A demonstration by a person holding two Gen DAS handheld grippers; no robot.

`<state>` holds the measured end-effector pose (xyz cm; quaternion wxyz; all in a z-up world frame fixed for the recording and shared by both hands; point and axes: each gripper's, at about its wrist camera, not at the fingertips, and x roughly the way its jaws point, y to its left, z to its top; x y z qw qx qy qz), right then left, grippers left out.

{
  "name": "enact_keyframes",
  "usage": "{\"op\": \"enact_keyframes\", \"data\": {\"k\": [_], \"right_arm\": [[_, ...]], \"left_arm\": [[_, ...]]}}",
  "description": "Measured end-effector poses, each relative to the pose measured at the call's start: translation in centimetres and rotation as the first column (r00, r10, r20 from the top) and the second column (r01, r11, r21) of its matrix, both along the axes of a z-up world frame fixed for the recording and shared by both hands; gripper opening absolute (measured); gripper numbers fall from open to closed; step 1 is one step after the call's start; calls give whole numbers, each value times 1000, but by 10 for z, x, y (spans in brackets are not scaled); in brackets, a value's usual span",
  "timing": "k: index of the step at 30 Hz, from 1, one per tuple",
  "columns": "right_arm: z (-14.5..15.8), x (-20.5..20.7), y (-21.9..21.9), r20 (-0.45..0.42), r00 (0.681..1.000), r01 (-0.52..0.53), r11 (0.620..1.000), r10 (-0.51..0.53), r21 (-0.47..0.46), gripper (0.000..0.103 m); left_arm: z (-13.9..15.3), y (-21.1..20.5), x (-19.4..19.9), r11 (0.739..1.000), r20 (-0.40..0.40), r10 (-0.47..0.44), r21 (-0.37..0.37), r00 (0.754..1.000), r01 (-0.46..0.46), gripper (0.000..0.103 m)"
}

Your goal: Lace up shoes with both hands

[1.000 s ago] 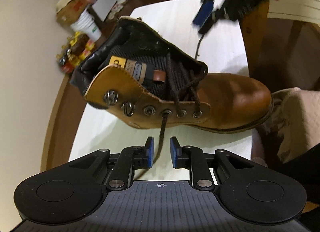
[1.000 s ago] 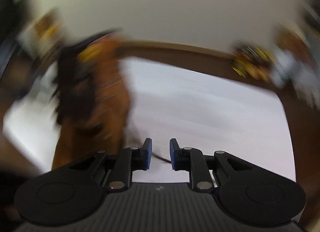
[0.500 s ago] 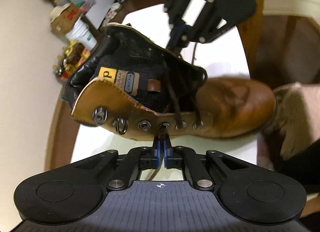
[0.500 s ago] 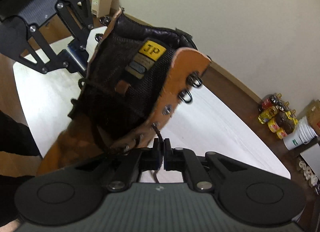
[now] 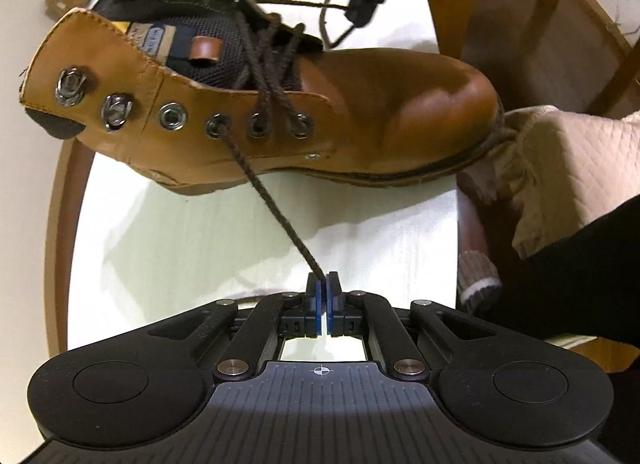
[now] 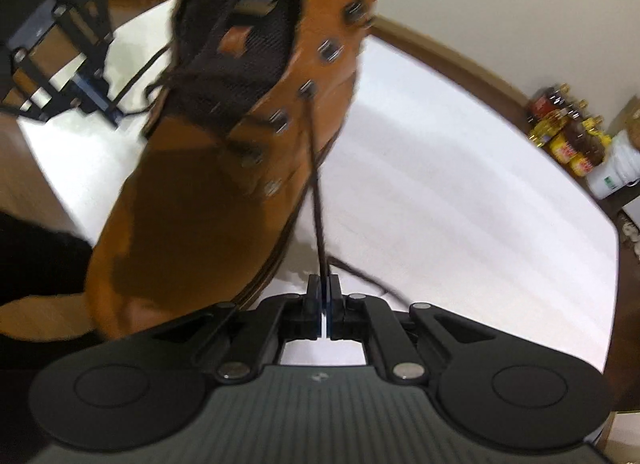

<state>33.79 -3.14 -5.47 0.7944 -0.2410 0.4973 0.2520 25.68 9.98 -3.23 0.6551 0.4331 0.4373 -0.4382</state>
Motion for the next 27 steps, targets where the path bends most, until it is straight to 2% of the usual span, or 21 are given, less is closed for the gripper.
{"op": "enact_keyframes", "data": {"k": [4, 5, 7, 10, 13, 16, 19, 20, 22, 23, 24, 25, 27], "right_arm": [[15, 6, -1, -29, 995, 95, 993, -94, 63, 2], [19, 5, -3, -49, 992, 121, 987, -116, 109, 2], [30, 2, -9, -112, 980, 189, 953, -166, 236, 2], [47, -4, -18, -216, 951, 295, 863, -223, 409, 2], [63, -9, -26, -326, 911, 401, 731, -254, 552, 2], [79, -14, -34, -438, 862, 502, 563, -257, 657, 3], [90, -17, -47, -529, 812, 584, 378, -248, 719, 3], [89, -16, -58, -541, 792, 609, 311, -282, 730, 3], [93, -14, -82, -571, 733, 655, 155, -369, 740, 3], [89, -14, -94, -596, 683, 682, 76, -423, 727, 3], [83, -15, -102, -617, 643, 702, 26, -455, 712, 3], [80, -16, -106, -625, 627, 709, 7, -465, 706, 3], [75, -18, -106, -638, 596, 729, -5, -489, 685, 3]], "left_arm": [[14, 7, 3, 997, 2, 72, -25, 997, -72, 3], [15, 8, 4, 997, 3, 76, -26, 997, -76, 3], [21, 18, -1, 993, 3, 114, -24, 993, -114, 5], [25, 32, -9, 989, 24, 150, -13, 988, -150, 8], [32, 44, -15, 982, 35, 190, -21, 981, -189, 8], [41, 57, -21, 972, 45, 234, -40, 971, -233, 8], [47, 61, -24, 966, 70, 254, -61, 965, -250, 8], [50, 62, -23, 966, 72, 257, -64, 964, -252, 8], [59, 60, -20, 951, 72, 292, -129, 954, -282, 8], [60, 59, -19, 948, 71, 296, -143, 952, -284, 8], [67, 54, -18, 933, 53, 307, -216, 950, -289, 9], [72, 49, -16, 923, 35, 304, -260, 952, -285, 12], [77, 38, -14, 908, 11, 290, -318, 957, -272, 14]]}}
